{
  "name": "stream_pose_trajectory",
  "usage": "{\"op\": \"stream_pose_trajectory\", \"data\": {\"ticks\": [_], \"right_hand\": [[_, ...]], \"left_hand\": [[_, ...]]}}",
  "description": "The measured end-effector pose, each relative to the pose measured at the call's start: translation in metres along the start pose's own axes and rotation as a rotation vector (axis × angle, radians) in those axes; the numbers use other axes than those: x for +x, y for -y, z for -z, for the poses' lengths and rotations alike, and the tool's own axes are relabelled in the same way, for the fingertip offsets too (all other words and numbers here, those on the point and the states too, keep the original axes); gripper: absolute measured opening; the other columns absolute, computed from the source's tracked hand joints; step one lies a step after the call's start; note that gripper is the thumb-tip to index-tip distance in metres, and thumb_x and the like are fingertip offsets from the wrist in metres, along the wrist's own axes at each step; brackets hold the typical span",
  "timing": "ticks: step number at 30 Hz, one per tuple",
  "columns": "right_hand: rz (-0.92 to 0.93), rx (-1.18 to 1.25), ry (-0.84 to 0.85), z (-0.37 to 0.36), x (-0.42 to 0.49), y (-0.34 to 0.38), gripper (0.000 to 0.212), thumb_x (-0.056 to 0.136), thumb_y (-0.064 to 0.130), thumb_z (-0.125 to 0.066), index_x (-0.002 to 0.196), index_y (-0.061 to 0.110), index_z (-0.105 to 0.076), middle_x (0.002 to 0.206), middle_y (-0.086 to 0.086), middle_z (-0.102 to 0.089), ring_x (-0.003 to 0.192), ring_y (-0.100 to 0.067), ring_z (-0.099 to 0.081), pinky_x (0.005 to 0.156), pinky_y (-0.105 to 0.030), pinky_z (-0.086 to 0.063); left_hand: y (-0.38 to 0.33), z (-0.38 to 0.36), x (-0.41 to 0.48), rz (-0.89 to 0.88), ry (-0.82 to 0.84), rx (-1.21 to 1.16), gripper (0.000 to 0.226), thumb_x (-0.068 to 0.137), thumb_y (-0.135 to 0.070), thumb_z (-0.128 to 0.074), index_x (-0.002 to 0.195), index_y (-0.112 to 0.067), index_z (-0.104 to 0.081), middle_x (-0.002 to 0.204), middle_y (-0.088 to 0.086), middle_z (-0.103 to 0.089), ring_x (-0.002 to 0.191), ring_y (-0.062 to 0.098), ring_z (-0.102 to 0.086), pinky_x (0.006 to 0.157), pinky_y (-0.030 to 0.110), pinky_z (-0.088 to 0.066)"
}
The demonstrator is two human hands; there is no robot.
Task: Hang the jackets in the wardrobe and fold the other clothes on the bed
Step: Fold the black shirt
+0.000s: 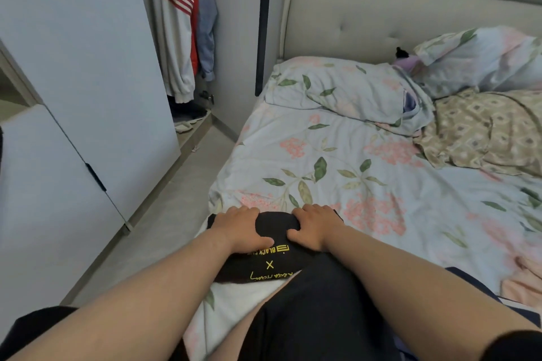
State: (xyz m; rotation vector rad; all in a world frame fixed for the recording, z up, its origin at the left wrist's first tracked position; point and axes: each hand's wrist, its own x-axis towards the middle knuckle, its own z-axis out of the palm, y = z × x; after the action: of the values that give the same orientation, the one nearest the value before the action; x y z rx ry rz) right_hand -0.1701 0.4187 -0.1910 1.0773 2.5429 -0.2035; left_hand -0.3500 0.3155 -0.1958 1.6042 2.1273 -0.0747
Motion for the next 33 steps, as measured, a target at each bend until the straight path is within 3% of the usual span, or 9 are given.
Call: {"op": "stream_pose_trajectory", "data": {"ticks": [6, 11, 15, 18, 21, 23, 26, 29, 33], "right_hand": [[0.001, 0.2, 0.218, 0.022, -0.011, 0.014, 0.049, 0.07, 0.061, -0.059, 0.105, 0.027, -0.055, 0.108, 0.0, -0.063, 0.096, -0.022, -0.059, 0.085, -0.039, -0.049], [0.118, 0.291, 0.256, 0.038, -0.026, 0.019, 0.052, 0.068, 0.058, -0.074, 0.105, 0.023, -0.064, 0.099, 0.004, -0.068, 0.09, -0.017, -0.064, 0.079, -0.033, -0.052], [0.18, 0.276, 0.333, 0.061, -0.032, 0.037, 0.058, 0.065, 0.064, -0.075, 0.11, 0.029, -0.064, 0.102, 0.009, -0.068, 0.091, -0.014, -0.065, 0.087, -0.035, -0.053], [0.2, 0.331, 0.213, 0.069, -0.037, 0.049, 0.042, 0.074, 0.052, -0.076, 0.104, 0.024, -0.068, 0.097, 0.004, -0.07, 0.088, -0.017, -0.066, 0.078, -0.03, -0.051], [0.167, 0.542, 0.011, 0.086, -0.044, 0.049, 0.027, 0.077, 0.042, -0.076, 0.092, 0.021, -0.07, 0.088, 0.001, -0.071, 0.08, -0.015, -0.066, 0.071, -0.029, -0.051], [0.139, 0.752, -0.105, 0.096, -0.049, 0.046, 0.026, 0.076, 0.039, -0.077, 0.092, 0.018, -0.073, 0.087, -0.002, -0.074, 0.079, -0.016, -0.07, 0.076, -0.032, -0.057], [0.146, 1.113, -0.204, 0.103, -0.058, 0.048, 0.027, 0.075, 0.037, -0.078, 0.095, 0.019, -0.074, 0.088, 0.0, -0.077, 0.08, -0.016, -0.074, 0.079, -0.036, -0.06], [0.193, 1.399, -0.227, 0.109, -0.063, 0.064, 0.034, 0.074, 0.039, -0.079, 0.105, 0.026, -0.072, 0.098, 0.006, -0.077, 0.088, -0.013, -0.074, 0.082, -0.035, -0.057], [0.249, 1.737, -0.029, 0.098, -0.061, 0.099, 0.049, 0.073, 0.033, -0.081, 0.119, 0.022, -0.066, 0.113, -0.001, -0.074, 0.103, -0.022, -0.071, 0.086, -0.038, -0.058]], "left_hand": [[-0.012, 0.025, -0.009, 0.01, 0.163, 0.201, 0.09, 0.053, -0.081, -0.064, 0.126, -0.028, -0.055, 0.125, -0.002, -0.053, 0.116, 0.024, -0.047, 0.091, 0.041, -0.04], [0.0, 0.032, -0.022, -0.034, 0.246, -0.195, 0.069, 0.059, -0.057, -0.076, 0.116, -0.028, -0.049, 0.12, -0.005, -0.059, 0.098, 0.014, -0.058, 0.082, 0.032, -0.049], [-0.005, 0.044, -0.038, -0.119, 0.231, -0.17, 0.045, 0.065, -0.043, -0.082, 0.103, -0.029, -0.062, 0.101, -0.009, -0.068, 0.089, 0.012, -0.065, 0.073, 0.027, -0.051], [-0.015, 0.07, -0.057, -0.221, -0.019, 0.056, 0.03, 0.069, -0.047, -0.079, 0.09, -0.03, -0.066, 0.084, -0.012, -0.061, 0.086, 0.016, -0.061, 0.067, 0.029, -0.041], [-0.007, 0.097, -0.08, -0.299, -0.477, 0.218, 0.036, 0.076, -0.052, -0.07, 0.107, -0.034, -0.067, 0.107, -0.01, -0.058, 0.111, 0.017, -0.051, 0.104, 0.041, -0.032], [0.006, 0.104, -0.097, -0.25, -0.822, 0.054, 0.052, 0.08, -0.046, -0.069, 0.128, -0.03, -0.058, 0.13, -0.006, -0.053, 0.125, 0.019, -0.043, 0.116, 0.048, -0.024], [0.022, 0.101, -0.125, -0.017, -1.143, -0.504, 0.057, 0.083, -0.044, -0.066, 0.134, -0.029, -0.045, 0.137, -0.008, -0.045, 0.129, 0.014, -0.039, 0.106, 0.03, -0.031], [0.031, 0.092, -0.139, 0.203, -0.835, -1.021, 0.057, 0.087, -0.051, -0.063, 0.135, -0.029, -0.043, 0.14, -0.007, -0.046, 0.12, 0.008, -0.05, 0.096, 0.024, -0.037], [0.038, 0.08, -0.146, 0.041, -0.312, -1.536, 0.06, 0.073, -0.056, -0.069, 0.121, -0.022, -0.061, 0.119, -0.004, -0.07, 0.099, 0.01, -0.07, 0.083, 0.031, -0.053]]}}
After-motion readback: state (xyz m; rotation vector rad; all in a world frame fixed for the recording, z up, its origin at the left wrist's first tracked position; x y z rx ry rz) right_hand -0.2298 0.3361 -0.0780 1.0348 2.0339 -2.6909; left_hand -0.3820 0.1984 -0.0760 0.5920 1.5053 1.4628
